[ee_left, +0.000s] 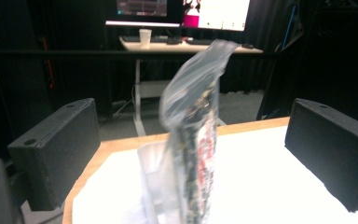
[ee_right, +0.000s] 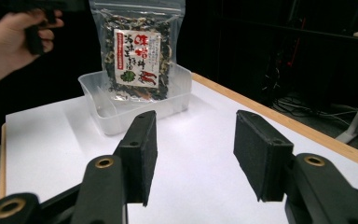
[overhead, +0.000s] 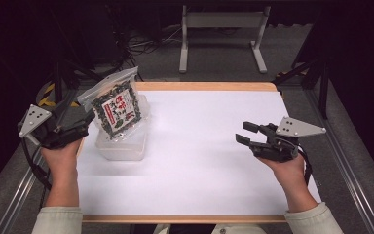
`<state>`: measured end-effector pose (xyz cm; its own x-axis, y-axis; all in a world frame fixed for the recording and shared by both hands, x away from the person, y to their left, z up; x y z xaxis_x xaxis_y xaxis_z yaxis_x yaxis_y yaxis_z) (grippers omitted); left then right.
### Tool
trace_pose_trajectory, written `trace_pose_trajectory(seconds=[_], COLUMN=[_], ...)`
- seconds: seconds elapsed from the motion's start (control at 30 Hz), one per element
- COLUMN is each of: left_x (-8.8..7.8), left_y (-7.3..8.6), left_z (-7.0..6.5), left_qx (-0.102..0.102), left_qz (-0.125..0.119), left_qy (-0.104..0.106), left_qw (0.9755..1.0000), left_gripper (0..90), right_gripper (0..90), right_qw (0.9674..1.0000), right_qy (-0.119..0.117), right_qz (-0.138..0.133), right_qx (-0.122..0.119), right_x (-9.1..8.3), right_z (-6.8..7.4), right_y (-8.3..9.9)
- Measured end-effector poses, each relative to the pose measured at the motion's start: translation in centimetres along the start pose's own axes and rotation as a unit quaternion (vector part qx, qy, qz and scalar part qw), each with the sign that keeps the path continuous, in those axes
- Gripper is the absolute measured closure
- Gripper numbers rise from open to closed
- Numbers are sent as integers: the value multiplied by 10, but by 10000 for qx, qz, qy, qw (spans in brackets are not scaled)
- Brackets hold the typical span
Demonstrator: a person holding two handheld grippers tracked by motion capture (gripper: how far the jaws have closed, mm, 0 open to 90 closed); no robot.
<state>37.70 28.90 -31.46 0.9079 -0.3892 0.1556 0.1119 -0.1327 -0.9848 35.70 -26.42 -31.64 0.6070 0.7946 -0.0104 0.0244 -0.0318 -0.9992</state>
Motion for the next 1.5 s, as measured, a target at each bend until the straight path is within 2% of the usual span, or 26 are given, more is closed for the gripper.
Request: trace_pose_trajectory(seconds=[0.1,0.17,0.23,0.43,0.5,0.57,0.7,0.77,0.83,0.9,0.97,1.0,1.03,1.13,1.23,1.3,1.37,1.4,1.5], left_x=[-6,-9,-9,-3,-1,1,6,8,10,11,13,13,13,12,11,10,10,10,11], left_y=[-9,-14,-17,-7,-2,1,14,23,32,41,49,49,54,67,80,92,105,109,120], left_z=[-15,-26,-37,-73,-86,-95,-113,-119,-123,-128,-131,-131,-134,-139,-141,-144,-146,-147,-154], left_qx=[90,57,38,-38,-41,-41,-98,-160,-206,-388,-451,-451,-481,-547,-597,-673,-842,-883,-550], left_qz=[-19,-61,17,322,380,422,596,697,795,894,956,956,1025,1119,1191,1151,1155,1150,1194], left_qy=[259,481,638,1284,1521,1673,2039,2277,2434,2573,2641,2641,2693,2808,2841,2848,2947,2955,2951], left_qw=[9996,9988,9980,9912,9876,9850,9771,9711,9665,9614,9587,9587,9564,9516,9495,9493,9448,9443,9464], left_gripper=[57,58,58,57,55,52,47,49,48,44,38,37,36,36,36,43,45,49,58], right_gripper=[472,459,438,361,337,324,299,288,278,270,258,258,255,248,234,214,187,175,154], right_qw=[10000,9999,9998,9997,9996,9995,9993,9992,9991,9990,9989,9989,9990,9989,9988,9988,9988,9990,9993], right_qy=[64,76,107,240,281,306,343,360,383,393,400,400,377,381,380,342,276,227,186], right_qz=[62,108,134,97,87,74,74,93,116,128,139,139,120,129,130,139,102,89,47], right_qx=[14,-10,-28,-45,-3,27,103,107,140,180,199,199,227,248,270,314,384,383,334], right_x=[-1,-2,-4,-13,-18,-21,-30,-34,-38,-41,-45,-45,-48,-50,-53,-55,-56,-56,-57], right_z=[-3,-3,-3,-7,-9,-11,-14,-15,-17,-18,-19,-19,-20,-21,-22,-23,-22,-21,-20], right_y=[4,7,9,15,19,21,29,32,35,39,43,43,47,50,55,61,68,72,81])
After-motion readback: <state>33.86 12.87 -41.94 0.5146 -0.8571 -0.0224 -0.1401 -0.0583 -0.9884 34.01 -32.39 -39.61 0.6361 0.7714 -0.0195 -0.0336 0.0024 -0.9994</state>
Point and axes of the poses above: each handheld gripper's, and its own axes: x roughly forward along the jaws, y roughly out of its underside, z roughly to its left, the point moved 1 cm from there along x, roughly forward along the jaws, and after that the axes turned 14 degrees about -z, right-handed, at the moved point
